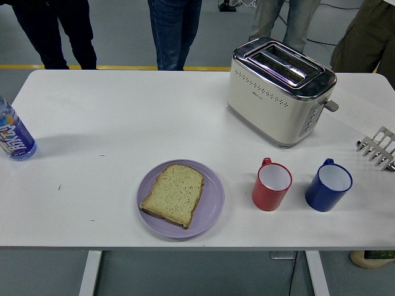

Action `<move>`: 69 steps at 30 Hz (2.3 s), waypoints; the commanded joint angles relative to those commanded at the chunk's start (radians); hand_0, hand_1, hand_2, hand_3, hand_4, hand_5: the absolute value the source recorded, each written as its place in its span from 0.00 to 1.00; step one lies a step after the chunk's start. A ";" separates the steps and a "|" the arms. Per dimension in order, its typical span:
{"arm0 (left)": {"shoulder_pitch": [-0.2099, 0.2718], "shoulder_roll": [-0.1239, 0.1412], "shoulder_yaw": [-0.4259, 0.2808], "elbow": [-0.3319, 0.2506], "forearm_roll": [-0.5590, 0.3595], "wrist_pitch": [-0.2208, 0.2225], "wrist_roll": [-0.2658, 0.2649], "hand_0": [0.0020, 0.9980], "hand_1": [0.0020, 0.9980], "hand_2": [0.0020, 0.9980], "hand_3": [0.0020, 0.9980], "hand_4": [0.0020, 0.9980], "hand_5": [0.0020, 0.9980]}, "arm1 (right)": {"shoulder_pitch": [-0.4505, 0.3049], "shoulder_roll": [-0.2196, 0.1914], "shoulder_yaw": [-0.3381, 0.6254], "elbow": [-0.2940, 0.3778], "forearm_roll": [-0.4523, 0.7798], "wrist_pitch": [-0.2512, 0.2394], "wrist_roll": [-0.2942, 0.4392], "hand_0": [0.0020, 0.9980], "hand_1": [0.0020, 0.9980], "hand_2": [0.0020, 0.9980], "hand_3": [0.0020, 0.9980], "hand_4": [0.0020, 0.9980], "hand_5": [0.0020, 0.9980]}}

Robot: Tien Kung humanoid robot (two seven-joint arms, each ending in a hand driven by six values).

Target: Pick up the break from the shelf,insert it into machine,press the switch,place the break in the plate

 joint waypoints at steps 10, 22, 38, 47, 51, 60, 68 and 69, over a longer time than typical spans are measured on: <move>0.006 0.001 -0.006 0.000 0.010 -0.001 0.001 0.38 0.50 0.65 0.77 0.64 1.00 | -0.039 0.026 0.032 -0.021 0.006 0.003 0.007 0.75 0.69 0.70 0.66 0.51 0.23; -0.001 0.001 -0.001 0.000 0.002 -0.002 -0.002 0.38 0.50 0.65 0.77 0.64 1.00 | -0.068 0.055 0.069 -0.047 0.014 0.006 0.012 0.75 0.69 0.69 0.66 0.51 0.23; -0.005 0.001 -0.004 0.000 0.008 -0.004 -0.001 0.38 0.50 0.65 0.77 0.64 1.00 | -0.085 0.085 0.089 -0.062 0.026 0.013 0.011 0.75 0.69 0.69 0.66 0.51 0.23; -0.008 0.002 0.000 0.000 0.004 -0.005 -0.002 0.38 0.50 0.65 0.78 0.64 1.00 | -0.091 0.094 0.094 -0.070 0.066 0.013 0.028 0.75 0.69 0.69 0.65 0.50 0.24; -0.008 0.002 -0.003 0.000 0.006 -0.005 -0.002 0.38 0.50 0.65 0.78 0.64 1.00 | -0.091 0.095 0.097 -0.072 0.063 0.019 0.022 0.75 0.69 0.69 0.65 0.50 0.24; -0.007 0.001 -0.003 0.000 0.005 -0.004 -0.002 0.38 0.50 0.65 0.77 0.64 1.00 | -0.092 0.100 0.099 -0.077 0.060 0.022 0.016 0.74 0.68 0.69 0.65 0.50 0.23; -0.008 0.002 0.001 0.000 0.001 -0.004 -0.003 0.38 0.50 0.65 0.77 0.64 1.00 | -0.092 0.099 0.101 -0.078 0.059 0.022 0.016 0.74 0.68 0.69 0.65 0.50 0.24; -0.008 0.002 0.000 0.000 0.001 -0.004 -0.003 0.38 0.50 0.65 0.77 0.64 1.00 | -0.092 0.099 0.101 -0.078 0.059 0.022 0.016 0.74 0.68 0.69 0.65 0.50 0.24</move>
